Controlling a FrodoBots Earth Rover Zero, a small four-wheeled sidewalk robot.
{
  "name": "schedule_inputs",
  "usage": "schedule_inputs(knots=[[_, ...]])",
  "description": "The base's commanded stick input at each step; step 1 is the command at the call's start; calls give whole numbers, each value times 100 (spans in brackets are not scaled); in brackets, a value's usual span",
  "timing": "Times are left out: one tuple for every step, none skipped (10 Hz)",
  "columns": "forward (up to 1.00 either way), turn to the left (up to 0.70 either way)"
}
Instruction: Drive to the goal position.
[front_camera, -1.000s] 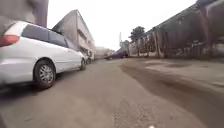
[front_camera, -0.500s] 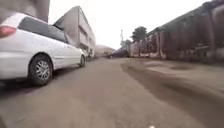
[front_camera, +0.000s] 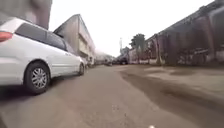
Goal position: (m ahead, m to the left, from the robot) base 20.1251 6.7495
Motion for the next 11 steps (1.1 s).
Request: schedule_inputs(knots=[[30,0],[30,0],[30,0],[30,0],[30,0],[30,0],[30,0],[30,0],[30,0],[30,0],[30,0]])
